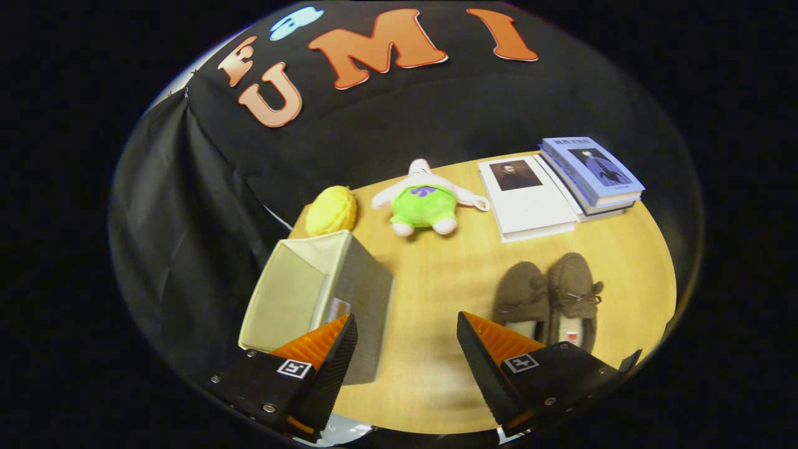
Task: Open the storage box then place both shoes into the box .Put the left shoe in first, then the right shoe, with the right side of both shoes facing outward in a uniform manner.
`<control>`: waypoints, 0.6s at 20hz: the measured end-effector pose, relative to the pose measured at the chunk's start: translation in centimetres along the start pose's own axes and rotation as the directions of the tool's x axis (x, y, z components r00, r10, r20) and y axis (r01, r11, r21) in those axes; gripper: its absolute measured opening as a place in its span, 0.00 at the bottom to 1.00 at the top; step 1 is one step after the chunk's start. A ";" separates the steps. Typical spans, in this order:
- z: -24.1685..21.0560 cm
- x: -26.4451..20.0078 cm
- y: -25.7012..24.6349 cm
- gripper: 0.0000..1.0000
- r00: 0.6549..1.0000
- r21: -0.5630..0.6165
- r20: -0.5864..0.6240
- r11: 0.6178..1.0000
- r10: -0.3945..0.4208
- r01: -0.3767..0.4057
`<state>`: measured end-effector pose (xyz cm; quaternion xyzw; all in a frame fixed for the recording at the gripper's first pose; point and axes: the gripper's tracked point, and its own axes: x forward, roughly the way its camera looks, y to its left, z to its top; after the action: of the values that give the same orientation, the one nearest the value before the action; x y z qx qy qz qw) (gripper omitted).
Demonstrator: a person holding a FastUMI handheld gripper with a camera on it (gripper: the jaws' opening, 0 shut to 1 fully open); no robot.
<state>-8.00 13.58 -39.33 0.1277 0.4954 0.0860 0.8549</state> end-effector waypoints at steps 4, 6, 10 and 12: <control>-2.2 0.6 -5.8 0.88 0.996 0.023 -0.013 0.996 -0.085 0.085; -2.7 1.3 -8.1 0.84 0.992 0.011 -0.008 0.992 -0.123 0.123; -3.4 2.7 -11.4 0.73 0.985 -0.026 -0.002 0.984 -0.175 0.175; -3.6 3.6 -12.4 0.69 0.983 -0.059 -0.004 0.981 -0.184 0.183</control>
<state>-9.10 3.22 -47.78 0.0560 0.5065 0.0219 0.8601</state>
